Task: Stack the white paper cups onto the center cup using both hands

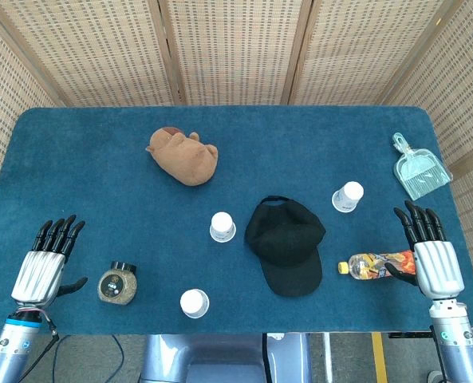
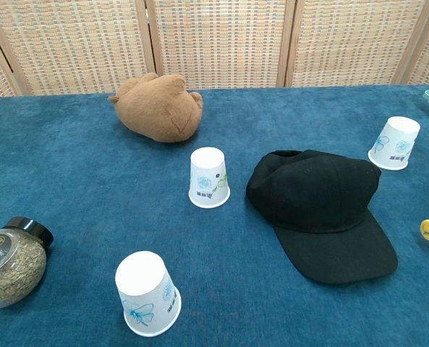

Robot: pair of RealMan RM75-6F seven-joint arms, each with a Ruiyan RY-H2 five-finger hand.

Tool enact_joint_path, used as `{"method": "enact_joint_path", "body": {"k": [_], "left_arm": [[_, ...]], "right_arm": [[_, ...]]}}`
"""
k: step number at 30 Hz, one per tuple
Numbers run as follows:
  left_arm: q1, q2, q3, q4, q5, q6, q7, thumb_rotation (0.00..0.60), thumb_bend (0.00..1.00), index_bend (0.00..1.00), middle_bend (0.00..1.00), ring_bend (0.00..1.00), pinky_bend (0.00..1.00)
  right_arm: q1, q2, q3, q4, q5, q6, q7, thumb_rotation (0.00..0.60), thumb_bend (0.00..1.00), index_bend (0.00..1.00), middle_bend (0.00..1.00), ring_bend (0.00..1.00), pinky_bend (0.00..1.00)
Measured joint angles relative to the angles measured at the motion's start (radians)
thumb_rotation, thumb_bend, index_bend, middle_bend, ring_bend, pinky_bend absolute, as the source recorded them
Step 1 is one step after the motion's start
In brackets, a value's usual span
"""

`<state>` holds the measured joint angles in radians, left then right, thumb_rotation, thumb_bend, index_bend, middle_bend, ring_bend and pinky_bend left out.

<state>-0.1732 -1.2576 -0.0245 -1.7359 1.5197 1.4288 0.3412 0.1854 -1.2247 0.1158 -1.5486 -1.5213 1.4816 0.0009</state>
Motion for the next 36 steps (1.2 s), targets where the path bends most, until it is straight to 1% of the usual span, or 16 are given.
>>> {"method": "enact_joint_path", "body": {"k": [19, 26, 33, 36], "left_arm": [[-0.006, 0.004, 0.001, 0.001, -0.009, -0.016, -0.022, 0.600, 0.00, 0.00, 0.00, 0.00, 0.00], [-0.007, 0.008, 0.007, -0.003, 0.012, -0.013, -0.029, 0.600, 0.00, 0.00, 0.00, 0.00, 0.00], [-0.023, 0.023, 0.011, -0.005, 0.036, -0.031, -0.085, 0.600, 0.00, 0.00, 0.00, 0.00, 0.00], [-0.052, 0.041, 0.018, 0.005, 0.076, -0.064, -0.121, 0.600, 0.00, 0.04, 0.00, 0.00, 0.00]], "right_arm": [[0.001, -0.003, 0.001, 0.000, 0.004, -0.003, 0.002, 0.600, 0.10, 0.01, 0.00, 0.00, 0.00], [0.000, -0.003, 0.001, 0.000, 0.004, -0.001, 0.005, 0.600, 0.10, 0.01, 0.00, 0.00, 0.00], [0.001, -0.004, 0.004, 0.003, 0.013, -0.006, 0.006, 0.600, 0.10, 0.02, 0.00, 0.00, 0.00], [0.002, -0.004, 0.008, 0.003, 0.018, -0.008, 0.006, 0.600, 0.10, 0.03, 0.00, 0.00, 0.00]]}}
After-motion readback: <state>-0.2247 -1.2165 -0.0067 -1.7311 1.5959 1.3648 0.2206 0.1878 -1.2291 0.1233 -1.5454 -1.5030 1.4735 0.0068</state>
